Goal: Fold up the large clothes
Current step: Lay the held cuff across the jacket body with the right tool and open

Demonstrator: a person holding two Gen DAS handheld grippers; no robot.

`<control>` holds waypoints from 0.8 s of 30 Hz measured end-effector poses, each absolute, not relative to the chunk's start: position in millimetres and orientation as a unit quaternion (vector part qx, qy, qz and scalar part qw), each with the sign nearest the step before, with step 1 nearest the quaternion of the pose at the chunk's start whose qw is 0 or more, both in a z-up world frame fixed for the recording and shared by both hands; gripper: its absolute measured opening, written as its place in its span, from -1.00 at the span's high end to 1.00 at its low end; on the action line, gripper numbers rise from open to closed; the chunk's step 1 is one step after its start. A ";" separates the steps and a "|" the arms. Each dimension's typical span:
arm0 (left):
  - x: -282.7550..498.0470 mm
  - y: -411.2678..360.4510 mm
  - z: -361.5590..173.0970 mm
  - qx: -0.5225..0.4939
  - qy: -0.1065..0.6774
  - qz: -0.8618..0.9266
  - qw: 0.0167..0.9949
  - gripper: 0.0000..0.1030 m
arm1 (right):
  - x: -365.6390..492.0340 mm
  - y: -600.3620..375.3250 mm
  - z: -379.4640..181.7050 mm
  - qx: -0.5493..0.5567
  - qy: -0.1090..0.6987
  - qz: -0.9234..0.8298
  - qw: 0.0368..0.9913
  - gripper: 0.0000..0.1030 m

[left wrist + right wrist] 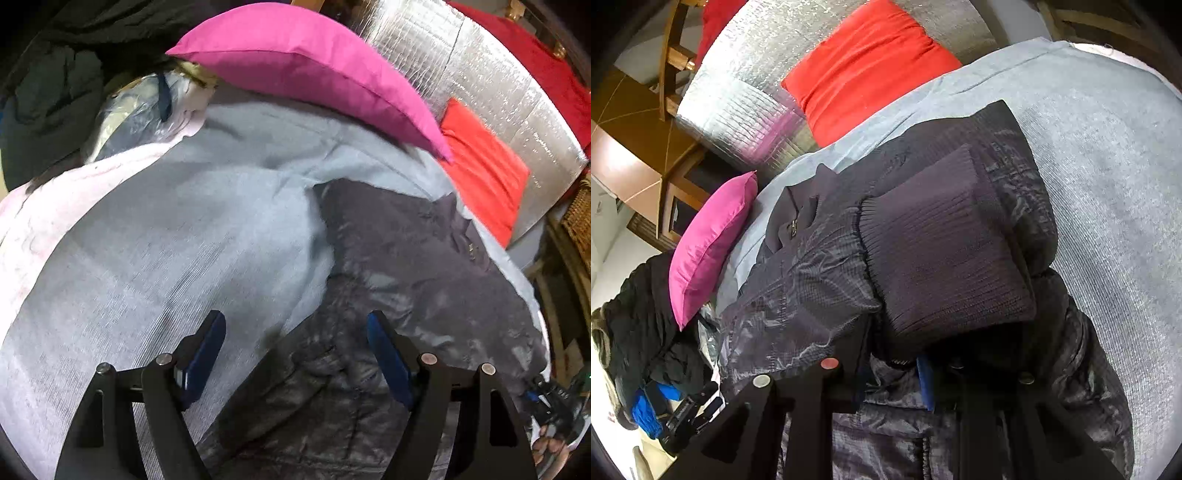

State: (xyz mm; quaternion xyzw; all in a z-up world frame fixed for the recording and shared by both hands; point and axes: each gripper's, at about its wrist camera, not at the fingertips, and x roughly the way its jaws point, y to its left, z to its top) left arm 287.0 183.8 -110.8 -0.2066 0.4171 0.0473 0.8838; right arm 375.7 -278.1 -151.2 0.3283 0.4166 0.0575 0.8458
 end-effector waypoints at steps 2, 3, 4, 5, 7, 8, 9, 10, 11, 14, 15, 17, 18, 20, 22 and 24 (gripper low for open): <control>298.1 183.7 -118.5 -0.208 0.430 0.046 0.878 -0.53 | 375.9 -277.2 -150.9 0.326 0.417 0.057 0.846 0.49; 304.0 182.4 -127.1 -0.203 0.449 0.047 0.869 -0.53 | 375.8 -277.3 -150.9 0.326 0.418 0.057 0.846 0.49; 310.1 181.4 -140.5 -0.197 0.476 0.049 0.856 -0.54 | 375.9 -277.4 -151.0 0.326 0.419 0.058 0.845 0.49; 310.1 180.5 -145.7 -0.193 0.474 0.049 0.858 -0.54 | 376.2 -277.8 -151.3 0.327 0.421 0.059 0.844 0.49; 306.8 172.9 -143.8 -0.165 0.460 0.055 0.871 -0.54 | 376.4 -278.0 -151.5 0.327 0.425 0.060 0.842 0.49; 305.9 170.9 -143.4 -0.161 0.459 0.059 0.872 -0.54 | 376.7 -277.8 -151.3 0.324 0.427 0.061 0.842 0.49; 305.4 170.6 -142.8 -0.163 0.459 0.062 0.871 -0.54 | 377.3 -278.0 -151.6 0.322 0.428 0.062 0.842 0.48; 304.9 171.3 -141.1 -0.169 0.460 0.065 0.869 -0.54 | 377.7 -279.0 -151.4 0.322 0.429 0.064 0.841 0.48; 303.7 171.7 -137.2 -0.174 0.458 0.069 0.869 -0.54 | 377.9 -279.8 -151.6 0.325 0.429 0.064 0.840 0.48; 292.0 169.9 -113.2 -0.161 0.416 0.090 0.890 -0.53 | 377.7 -281.3 -149.9 0.329 0.436 0.066 0.835 0.46; 288.0 166.3 -102.7 -0.151 0.394 0.096 0.901 -0.53 | 376.4 -281.4 -147.5 0.327 0.439 0.066 0.834 0.43; 284.7 158.3 -87.9 -0.139 0.369 0.088 0.915 -0.53 | 371.8 -280.7 -141.0 0.318 0.442 0.068 0.836 0.29; 286.9 151.3 -81.3 -0.134 0.359 0.078 0.920 -0.53 | 367.5 -280.4 -137.1 0.314 0.441 0.072 0.838 0.04; 293.8 133.3 -74.5 -0.117 0.352 0.054 0.927 -0.53 | 356.7 -278.1 -127.4 0.305 0.431 0.085 0.845 -0.33; 301.1 113.9 -76.7 -0.091 0.352 0.040 0.931 -0.53 | 345.3 -275.0 -115.2 0.274 0.426 0.072 0.859 -0.35; 311.9 99.4 -86.1 -0.076 0.363 0.032 0.928 -0.53 | 334.3 -275.5 -102.2 0.265 0.414 0.072 0.868 -0.35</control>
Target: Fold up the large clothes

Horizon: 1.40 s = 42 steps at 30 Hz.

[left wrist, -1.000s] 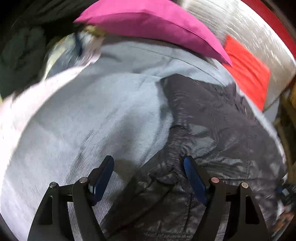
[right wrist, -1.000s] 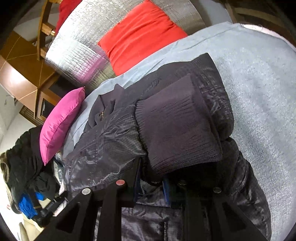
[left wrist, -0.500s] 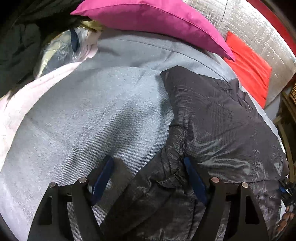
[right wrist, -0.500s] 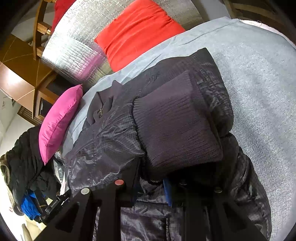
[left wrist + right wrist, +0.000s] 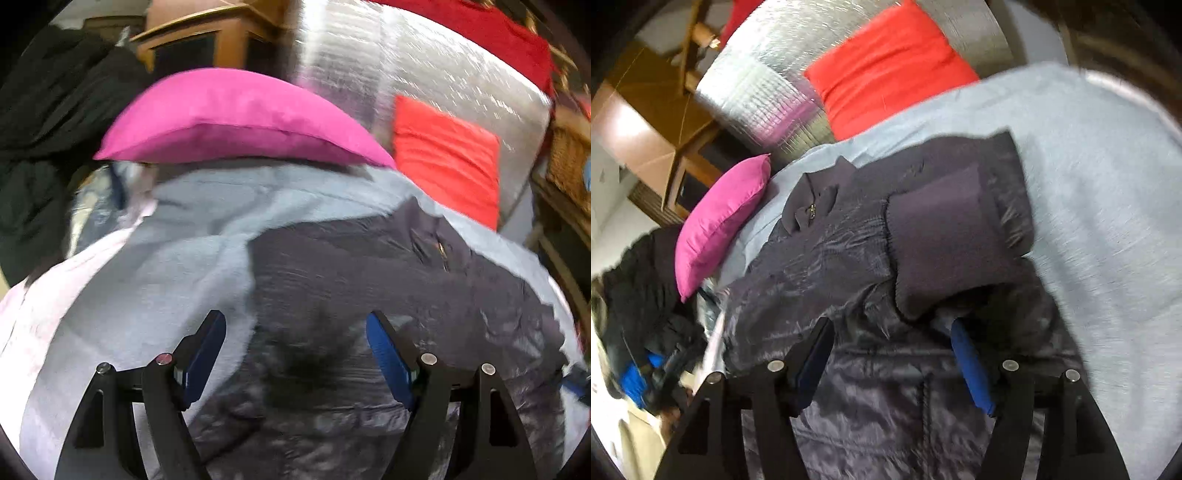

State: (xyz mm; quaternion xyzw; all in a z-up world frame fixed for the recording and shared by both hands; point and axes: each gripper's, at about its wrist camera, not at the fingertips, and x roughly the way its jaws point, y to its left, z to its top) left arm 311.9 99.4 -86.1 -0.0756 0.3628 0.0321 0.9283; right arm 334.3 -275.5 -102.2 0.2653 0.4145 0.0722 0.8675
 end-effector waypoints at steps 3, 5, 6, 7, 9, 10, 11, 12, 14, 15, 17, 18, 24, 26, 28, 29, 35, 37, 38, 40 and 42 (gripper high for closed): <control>331.9 88.5 -106.9 -0.058 0.391 0.034 0.918 -0.53 | 331.0 -275.4 -81.9 0.270 0.385 0.088 0.878 -0.35; 341.3 84.6 -126.0 -0.053 0.413 0.044 0.908 -0.53 | 339.9 -274.8 -75.0 0.282 0.372 0.102 0.878 -0.35; 338.1 83.6 -130.5 -0.052 0.414 0.046 0.908 -0.54 | 350.6 -275.1 -74.5 0.296 0.367 0.113 0.875 -0.35; 335.3 85.0 -134.0 -0.051 0.410 0.049 0.909 -0.55 | 358.4 -275.9 -75.1 0.305 0.363 0.115 0.873 -0.35; 331.7 86.9 -138.0 -0.049 0.401 0.046 0.913 -0.58 | 380.6 -278.7 -85.2 0.314 0.359 0.114 0.871 -0.35; 330.7 88.6 -140.7 -0.051 0.399 0.043 0.915 -0.61 | 389.9 -281.7 -96.0 0.324 0.370 0.112 0.863 -0.35; 330.6 91.7 -143.3 -0.062 0.400 0.040 0.914 -0.62 | 401.7 -287.2 -116.8 0.344 0.395 0.100 0.846 -0.35; 331.1 94.6 -144.5 -0.072 0.400 0.039 0.913 -0.67 | 407.6 -291.1 -133.3 0.355 0.411 0.086 0.835 -0.31; 334.0 96.9 -147.9 -0.082 0.400 0.037 0.912 -0.68 | 406.1 -298.2 -151.7 0.372 0.389 0.090 0.838 -0.17; 334.2 96.5 -148.7 -0.082 0.400 0.037 0.912 -0.69 | 402.9 -295.9 -150.2 0.363 0.383 0.093 0.844 -0.17; 335.3 96.4 -148.2 -0.082 0.399 0.038 0.913 -0.69 | 401.8 -290.6 -146.0 0.340 0.388 0.090 0.852 -0.17; 334.8 96.2 -147.2 -0.082 0.398 0.038 0.913 -0.69 | 402.0 -287.5 -141.4 0.329 0.394 0.082 0.854 -0.17; 332.2 95.3 -147.1 -0.085 0.396 0.037 0.914 -0.69 | 383.5 -256.4 -95.6 0.286 0.352 0.106 0.885 -0.22; 331.2 95.3 -147.1 -0.087 0.395 0.036 0.914 -0.69 | 378.3 -235.7 -94.1 0.255 0.354 0.126 0.891 -0.39; 330.8 96.0 -147.0 -0.089 0.394 0.035 0.914 -0.69 | 382.3 -220.3 -116.7 0.213 0.395 0.124 0.885 -0.47; 330.4 96.1 -147.1 -0.090 0.393 0.034 0.915 -0.69 | 386.9 -216.0 -130.3 0.206 0.415 0.126 0.877 -0.47; 330.5 98.3 -148.8 -0.099 0.392 0.030 0.914 -0.69 | 378.4 -200.2 -118.7 0.167 0.403 0.115 0.892 -0.47; 330.3 98.4 -148.6 -0.100 0.391 0.029 0.914 -0.69 | 377.4 -195.5 -97.7 0.170 0.373 0.128 0.903 -0.47; 330.3 98.2 -148.4 -0.101 0.391 0.029 0.914 -0.69 | 379.4 -194.9 -87.8 0.168 0.359 0.126 0.909 -0.47; 329.9 98.0 -148.1 -0.101 0.390 0.028 0.915 -0.69 | 389.1 -195.7 -77.2 0.169 0.345 0.121 0.915 -0.47; 329.7 97.9 -147.9 -0.101 0.390 0.028 0.915 -0.69 | 404.3 -200.7 -80.8 0.173 0.355 0.101 0.913 -0.47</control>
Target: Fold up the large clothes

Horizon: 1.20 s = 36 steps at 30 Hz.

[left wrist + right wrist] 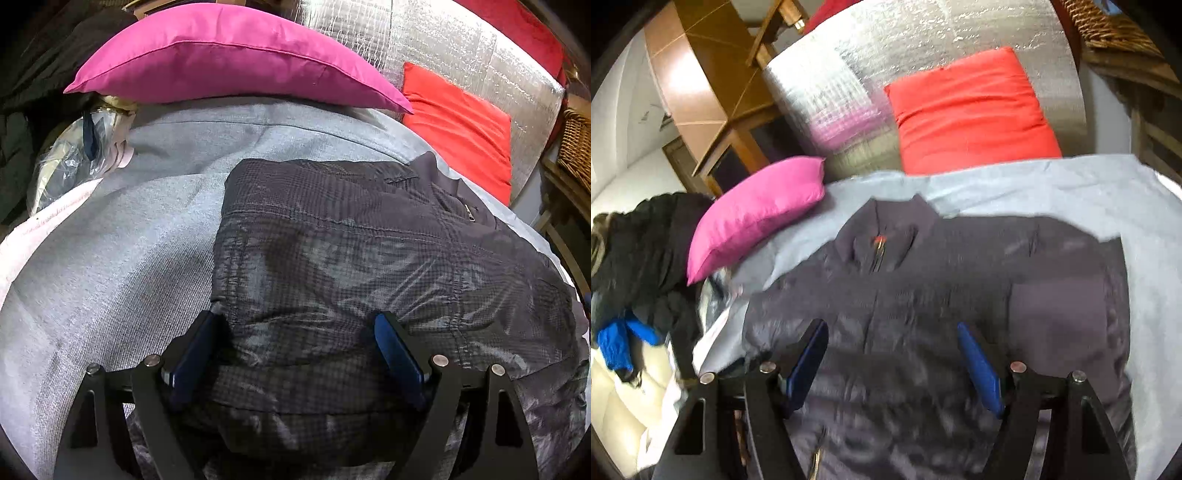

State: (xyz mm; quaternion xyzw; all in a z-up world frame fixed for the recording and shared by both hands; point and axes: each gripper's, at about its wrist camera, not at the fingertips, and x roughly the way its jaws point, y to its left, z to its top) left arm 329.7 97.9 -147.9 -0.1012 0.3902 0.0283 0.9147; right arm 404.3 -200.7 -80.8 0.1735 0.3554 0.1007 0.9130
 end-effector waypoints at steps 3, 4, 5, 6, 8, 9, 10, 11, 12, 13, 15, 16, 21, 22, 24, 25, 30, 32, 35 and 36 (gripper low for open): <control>329.6 97.8 -147.9 -0.101 0.390 0.028 0.915 -0.69 | 430.6 -211.9 -117.6 0.166 0.418 0.048 0.892 -0.47; 329.5 97.4 -148.1 -0.101 0.390 0.028 0.915 -0.69 | 433.8 -216.3 -130.0 0.169 0.432 0.042 0.885 -0.47; 329.6 97.3 -148.2 -0.100 0.390 0.028 0.915 -0.69 | 431.8 -219.1 -137.0 0.170 0.423 0.049 0.889 -0.48; 329.8 97.4 -148.4 -0.100 0.390 0.028 0.915 -0.69 | 428.1 -216.9 -137.4 0.162 0.413 0.050 0.895 -0.47; 330.1 97.2 -148.6 -0.100 0.391 0.029 0.915 -0.69 | 425.8 -210.5 -137.6 0.146 0.415 0.043 0.897 -0.48; 330.0 97.0 -148.5 -0.100 0.390 0.029 0.915 -0.69 | 426.2 -208.5 -138.3 0.141 0.418 0.041 0.896 -0.48; 330.1 96.9 -148.7 -0.100 0.390 0.029 0.915 -0.69 | 423.5 -208.8 -138.1 0.139 0.419 0.040 0.896 -0.48; 330.4 96.7 -148.9 -0.100 0.390 0.029 0.915 -0.69 | 422.7 -208.1 -138.2 0.140 0.419 0.039 0.896 -0.48; 330.3 96.7 -148.8 -0.100 0.390 0.029 0.915 -0.69 | 420.7 -207.8 -137.6 0.140 0.419 0.039 0.896 -0.48; 330.2 96.6 -148.8 -0.100 0.390 0.029 0.915 -0.69 | 422.5 -203.9 -136.6 0.138 0.419 0.040 0.897 -0.48; 330.2 96.8 -149.1 -0.100 0.391 0.030 0.915 -0.69 | 417.7 -201.7 -132.8 0.137 0.417 0.039 0.898 -0.48; 330.3 96.7 -149.4 -0.100 0.391 0.030 0.915 -0.69 | 414.7 -209.2 -128.1 0.138 0.415 0.038 0.898 -0.47; 330.8 96.0 -149.6 -0.098 0.391 0.031 0.915 -0.70 | 368.4 -220.1 -110.5 0.211 0.382 0.070 0.897 -0.47; 330.8 96.2 -149.6 -0.098 0.392 0.031 0.914 -0.70 | 358.3 -220.7 -111.3 0.224 0.380 0.077 0.894 -0.47; 331.6 95.4 -149.1 -0.095 0.394 0.033 0.914 -0.71 | 345.3 -220.6 -116.7 0.229 0.383 0.086 0.891 -0.47; 332.4 94.7 -149.0 -0.092 0.395 0.034 0.913 -0.71 | 345.0 -220.4 -120.0 0.228 0.386 0.087 0.890 -0.47; 328.9 83.7 -128.5 -0.041 0.406 0.064 0.911 -0.72 | 353.5 -233.2 -126.5 0.262 0.405 0.077 0.873 -0.47; 318.5 77.3 -113.4 -0.052 0.393 0.046 0.917 -0.72 | 348.6 -237.2 -114.1 0.262 0.383 0.093 0.881 -0.47; 310.5 56.3 -96.8 -0.054 0.375 0.018 0.925 -0.72 | 349.4 -242.4 -105.8 0.264 0.368 0.097 0.887 -0.47; 310.9 45.3 -94.4 -0.047 0.374 0.006 0.926 -0.72 | 353.5 -243.6 -108.4 0.268 0.370 0.098 0.884 -0.47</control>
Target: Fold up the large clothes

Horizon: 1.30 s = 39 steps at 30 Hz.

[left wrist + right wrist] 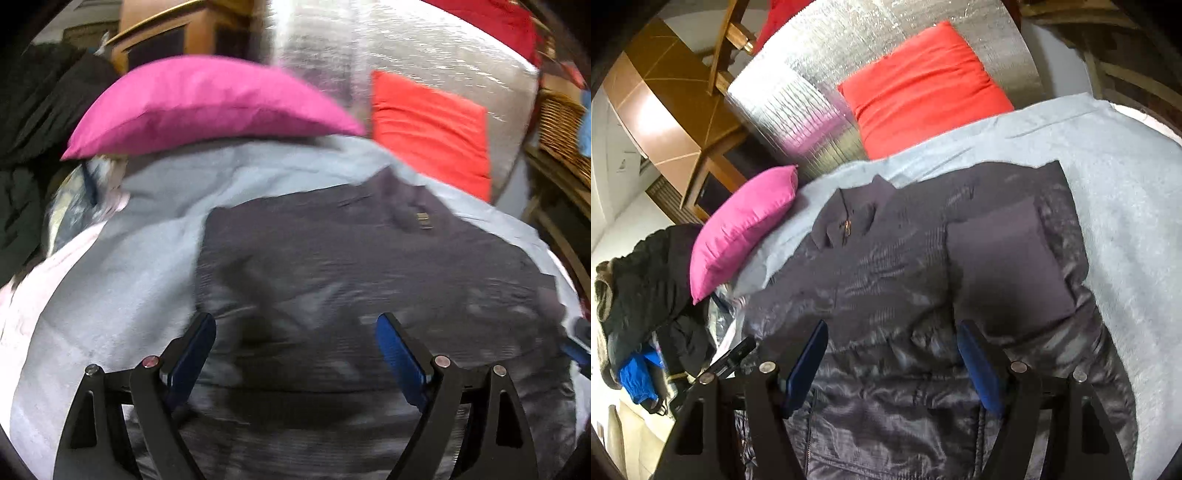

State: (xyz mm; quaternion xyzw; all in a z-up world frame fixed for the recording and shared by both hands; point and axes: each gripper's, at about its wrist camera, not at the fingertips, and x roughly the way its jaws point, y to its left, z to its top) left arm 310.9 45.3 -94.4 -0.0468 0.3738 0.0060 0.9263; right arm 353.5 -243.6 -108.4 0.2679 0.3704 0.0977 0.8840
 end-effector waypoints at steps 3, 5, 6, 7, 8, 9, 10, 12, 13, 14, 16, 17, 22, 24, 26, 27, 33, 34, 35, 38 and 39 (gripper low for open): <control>316.6 16.0 -105.4 -0.005 0.392 -0.014 0.920 -0.72 | 367.4 -244.1 -130.6 0.262 0.406 0.090 0.871 -0.48; 322.8 2.9 -126.5 0.035 0.421 -0.002 0.907 -0.73 | 370.9 -244.0 -139.3 0.254 0.410 0.095 0.871 -0.48; 324.1 0.7 -133.3 0.045 0.422 0.000 0.905 -0.73 | 370.8 -242.6 -137.0 0.249 0.410 0.097 0.872 -0.48; 322.5 0.3 -134.8 0.049 0.413 0.000 0.909 -0.75 | 370.5 -242.4 -135.2 0.250 0.411 0.098 0.871 -0.48; 321.6 0.4 -133.8 0.053 0.409 0.001 0.911 -0.75 | 369.3 -243.5 -131.9 0.258 0.411 0.098 0.869 -0.47; 321.3 1.3 -131.3 0.050 0.411 0.001 0.910 -0.75 | 366.8 -244.8 -128.8 0.264 0.407 0.098 0.869 -0.47; 321.2 3.6 -126.6 0.040 0.413 -0.001 0.910 -0.75 | 364.4 -245.6 -125.4 0.266 0.403 0.098 0.870 -0.47; 318.1 6.4 -116.4 0.013 0.411 -0.010 0.912 -0.75 | 355.4 -246.0 -117.0 0.277 0.390 0.105 0.872 -0.47; 316.3 7.6 -110.7 -0.003 0.405 -0.019 0.914 -0.75 | 351.0 -244.8 -114.8 0.284 0.385 0.112 0.871 -0.47; 315.0 7.4 -106.4 -0.013 0.399 -0.026 0.916 -0.75 | 349.6 -242.5 -112.3 0.291 0.382 0.120 0.869 -0.48; 313.6 1.4 -101.3 -0.019 0.395 -0.039 0.918 -0.75 | 351.8 -236.2 -108.7 0.301 0.379 0.134 0.865 -0.48; 314.7 -4.0 -102.9 -0.014 0.398 -0.047 0.916 -0.75 | 355.3 -232.1 -108.4 0.306 0.381 0.142 0.861 -0.48; 318.2 -24.7 -133.0 0.062 0.410 -0.023 0.910 -0.83 | 378.6 -224.3 -133.8 0.315 0.441 0.133 0.830 -0.48; 316.3 -23.3 -134.5 0.061 0.402 -0.021 0.914 -0.85 | 382.0 -225.6 -132.8 0.319 0.447 0.131 0.825 -0.47; 317.1 -21.7 -138.0 0.056 0.399 -0.017 0.915 -0.91 | 388.2 -221.9 -117.4 0.313 0.435 0.140 0.833 -0.48; 315.0 -20.6 -139.5 0.051 0.398 -0.016 0.916 -0.95 | 395.7 -218.8 -110.3 0.315 0.430 0.150 0.833 -0.48; 319.8 -14.2 -142.0 0.032 0.398 -0.021 0.916 -1.00 | 457.8 -209.1 -116.2 0.341 0.443 0.164 0.812 -0.48; 319.5 -13.4 -142.5 0.031 0.399 -0.022 0.916 -1.00 | 468.2 -211.8 -125.8 0.345 0.452 0.151 0.808 -0.48; 319.1 -13.4 -142.8 0.031 0.399 -0.022 0.916 -1.00 | 476.5 -215.2 -136.0 0.353 0.461 0.136 0.803 -0.48; 319.5 -13.2 -144.0 0.031 0.399 -0.022 0.916 -1.00 | 481.5 -225.4 -152.6 0.385 0.455 0.128 0.792 -0.48; 319.8 -13.2 -144.2 0.030 0.399 -0.022 0.916 -1.00 | 480.8 -222.2 -149.0 0.375 0.458 0.127 0.796 -0.48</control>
